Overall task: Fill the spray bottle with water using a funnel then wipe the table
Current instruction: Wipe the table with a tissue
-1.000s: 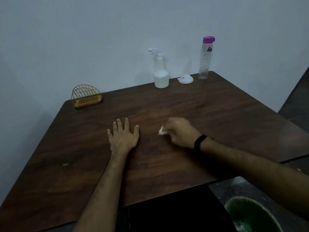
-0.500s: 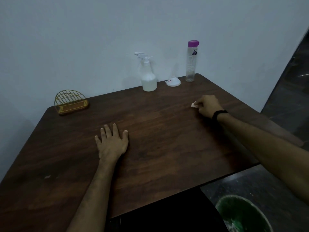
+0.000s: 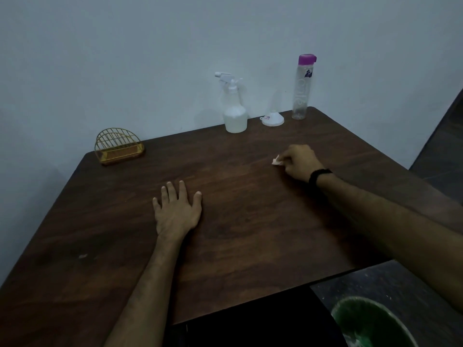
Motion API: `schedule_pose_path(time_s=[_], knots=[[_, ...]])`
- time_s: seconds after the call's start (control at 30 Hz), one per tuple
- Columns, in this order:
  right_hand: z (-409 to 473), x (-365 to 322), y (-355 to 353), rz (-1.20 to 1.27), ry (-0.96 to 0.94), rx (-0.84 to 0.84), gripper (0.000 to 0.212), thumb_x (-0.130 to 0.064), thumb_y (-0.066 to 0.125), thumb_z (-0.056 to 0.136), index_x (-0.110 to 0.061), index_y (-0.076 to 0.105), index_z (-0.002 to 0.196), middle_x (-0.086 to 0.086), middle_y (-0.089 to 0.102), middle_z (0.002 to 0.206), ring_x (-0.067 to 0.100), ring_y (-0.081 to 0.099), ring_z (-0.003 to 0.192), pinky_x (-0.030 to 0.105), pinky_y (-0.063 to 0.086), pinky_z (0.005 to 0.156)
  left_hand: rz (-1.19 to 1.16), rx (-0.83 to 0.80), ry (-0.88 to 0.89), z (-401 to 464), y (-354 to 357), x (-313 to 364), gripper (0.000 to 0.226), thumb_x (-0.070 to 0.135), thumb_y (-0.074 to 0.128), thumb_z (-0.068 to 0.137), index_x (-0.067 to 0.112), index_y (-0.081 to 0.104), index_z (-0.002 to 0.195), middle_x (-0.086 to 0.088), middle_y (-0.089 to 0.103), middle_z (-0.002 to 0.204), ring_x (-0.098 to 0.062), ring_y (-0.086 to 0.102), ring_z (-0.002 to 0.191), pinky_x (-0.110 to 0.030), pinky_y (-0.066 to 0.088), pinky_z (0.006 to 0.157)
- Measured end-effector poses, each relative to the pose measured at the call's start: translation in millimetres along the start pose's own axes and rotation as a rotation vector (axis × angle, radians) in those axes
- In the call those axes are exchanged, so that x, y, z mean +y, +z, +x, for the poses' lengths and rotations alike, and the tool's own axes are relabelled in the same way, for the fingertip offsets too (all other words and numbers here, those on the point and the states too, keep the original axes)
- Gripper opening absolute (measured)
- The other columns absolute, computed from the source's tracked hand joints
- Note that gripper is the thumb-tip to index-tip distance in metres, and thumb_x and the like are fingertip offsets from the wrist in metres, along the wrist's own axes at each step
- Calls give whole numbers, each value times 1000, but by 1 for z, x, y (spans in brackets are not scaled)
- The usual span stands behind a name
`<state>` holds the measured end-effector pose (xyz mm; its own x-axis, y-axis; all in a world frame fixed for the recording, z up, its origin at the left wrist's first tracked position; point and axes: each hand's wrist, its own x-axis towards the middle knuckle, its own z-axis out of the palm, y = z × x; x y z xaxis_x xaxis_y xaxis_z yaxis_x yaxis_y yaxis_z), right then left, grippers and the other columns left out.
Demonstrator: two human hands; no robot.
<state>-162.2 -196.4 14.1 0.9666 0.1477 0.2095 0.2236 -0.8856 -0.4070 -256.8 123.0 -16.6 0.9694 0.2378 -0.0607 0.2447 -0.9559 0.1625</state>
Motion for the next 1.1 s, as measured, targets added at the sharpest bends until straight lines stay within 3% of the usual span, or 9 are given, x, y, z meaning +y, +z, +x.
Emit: schedule_pose_path(time_s=[0.1,0.2,0.3,0.37,0.5,0.63,0.7,0.87,1.1], knots=[[-1,-34,17,41,-65,-29,27,-9,63,90,-19,75,112,3,68,118,19,61,109,29,46,98,-2,3,-10,0,-1,2,74,62,14,101,20,2,161,-12,-5,168,-27,-5,155,-51,-3,123],[-31,-105,50,139,-326,-151,23,-13,65,90,-20,75,110,1,66,114,16,61,106,30,48,98,-12,31,-9,0,0,0,72,58,16,102,17,5,161,-12,-1,168,-26,-2,155,-49,-1,123],[-50,-157,78,176,-532,-214,16,-13,67,89,-18,77,100,2,68,103,17,63,97,32,53,88,-58,92,-70,-1,2,-5,68,46,22,104,8,9,160,-11,5,168,-24,3,155,-46,4,125],[-32,-166,81,168,-527,-211,19,-9,67,88,-16,77,103,2,68,107,17,63,100,31,52,90,-51,86,-89,-2,1,-13,66,44,20,105,11,10,160,-11,4,168,-24,3,155,-45,4,125],[27,-146,68,72,-319,-211,27,-10,65,91,-14,71,117,5,63,125,19,59,113,32,48,101,-36,25,-116,-5,-5,-45,63,51,15,104,24,6,161,-7,-2,168,-22,-2,155,-48,0,124],[45,-144,78,53,-234,-155,28,-9,66,90,-13,71,118,7,63,126,22,60,114,35,49,102,-29,46,-145,-7,-4,-51,64,50,14,104,24,5,161,-7,-3,168,-23,-4,155,-51,-2,124],[35,-166,93,86,-301,-167,28,-12,65,91,-15,70,119,6,62,123,22,59,113,35,49,100,-33,66,-148,-5,-3,-45,63,47,14,104,21,6,161,-10,-1,168,-25,-3,155,-52,-1,124],[3,-229,121,56,-675,-262,23,-13,60,93,-16,74,110,7,61,110,25,59,103,39,52,86,-11,120,-124,-8,-1,-51,62,38,18,105,11,11,160,-11,8,168,-26,4,155,-51,7,124],[60,-196,102,-19,-414,-201,31,-8,62,91,-13,70,120,8,61,123,26,58,114,35,49,97,-17,97,-139,-6,-3,-52,63,40,19,105,11,9,160,-8,5,168,-23,3,155,-48,5,125]])
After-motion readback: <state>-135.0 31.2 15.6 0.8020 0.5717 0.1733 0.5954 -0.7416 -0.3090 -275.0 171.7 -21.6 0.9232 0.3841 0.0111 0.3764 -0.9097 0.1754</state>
